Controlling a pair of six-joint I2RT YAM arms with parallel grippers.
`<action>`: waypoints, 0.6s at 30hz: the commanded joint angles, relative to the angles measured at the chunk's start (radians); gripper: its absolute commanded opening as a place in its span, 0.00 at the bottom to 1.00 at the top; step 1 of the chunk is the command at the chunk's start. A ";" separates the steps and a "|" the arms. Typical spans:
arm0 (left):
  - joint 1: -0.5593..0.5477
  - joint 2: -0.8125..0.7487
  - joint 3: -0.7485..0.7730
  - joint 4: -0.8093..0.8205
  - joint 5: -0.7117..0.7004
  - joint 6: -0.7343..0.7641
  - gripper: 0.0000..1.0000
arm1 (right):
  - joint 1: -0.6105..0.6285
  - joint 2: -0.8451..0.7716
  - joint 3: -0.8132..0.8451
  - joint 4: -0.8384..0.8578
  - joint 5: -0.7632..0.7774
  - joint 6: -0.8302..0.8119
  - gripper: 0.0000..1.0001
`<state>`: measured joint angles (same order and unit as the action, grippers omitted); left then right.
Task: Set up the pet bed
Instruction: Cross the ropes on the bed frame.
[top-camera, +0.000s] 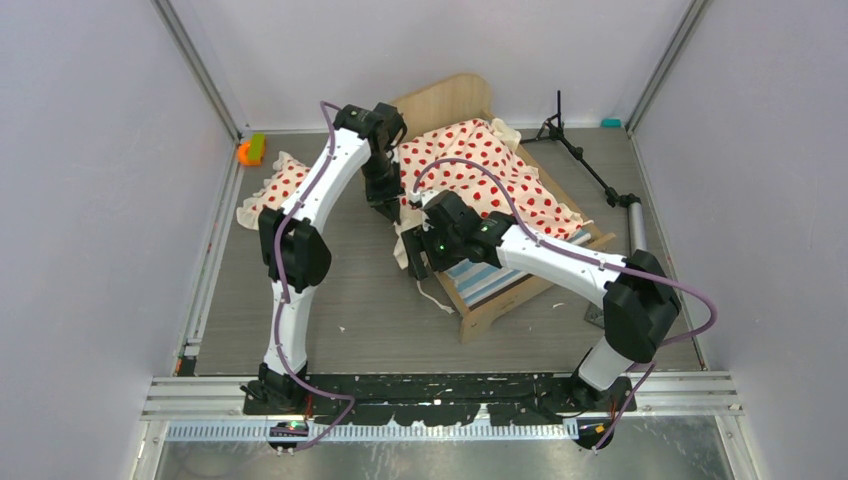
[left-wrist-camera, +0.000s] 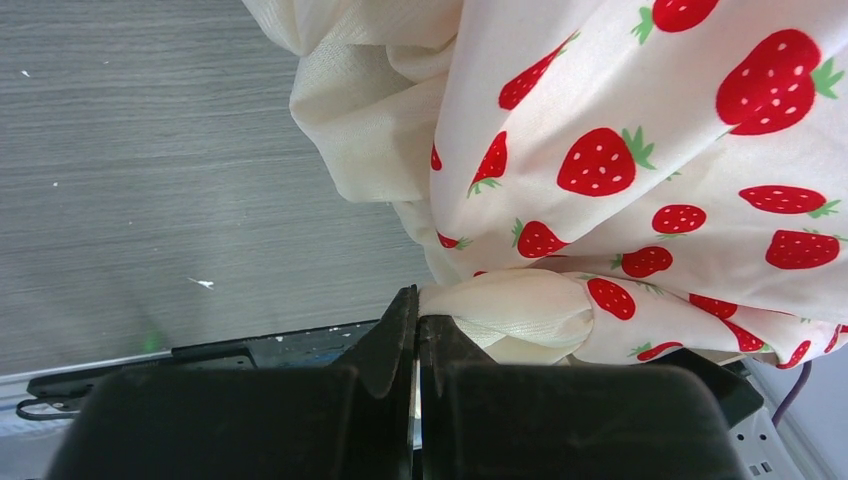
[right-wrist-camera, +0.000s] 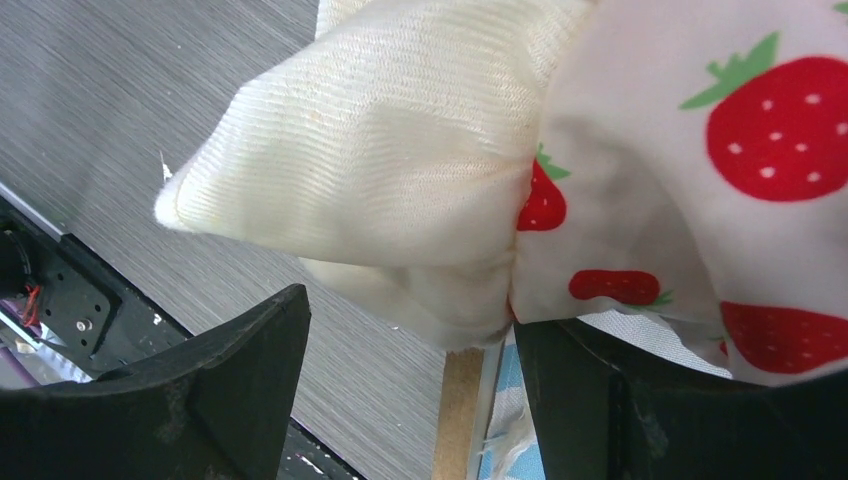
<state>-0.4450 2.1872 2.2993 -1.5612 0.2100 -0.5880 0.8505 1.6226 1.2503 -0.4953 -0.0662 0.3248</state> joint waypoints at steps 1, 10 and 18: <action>0.002 -0.071 -0.010 -0.028 0.002 0.022 0.00 | -0.001 -0.020 -0.007 0.023 -0.009 0.006 0.79; 0.002 -0.067 -0.006 -0.024 0.004 0.019 0.00 | -0.001 -0.019 -0.003 0.004 0.008 -0.010 0.79; 0.002 -0.062 -0.005 -0.024 0.008 0.019 0.00 | -0.001 -0.001 -0.009 0.001 -0.064 0.004 0.79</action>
<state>-0.4450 2.1796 2.2879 -1.5612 0.2104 -0.5880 0.8505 1.6234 1.2392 -0.5026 -0.0830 0.3241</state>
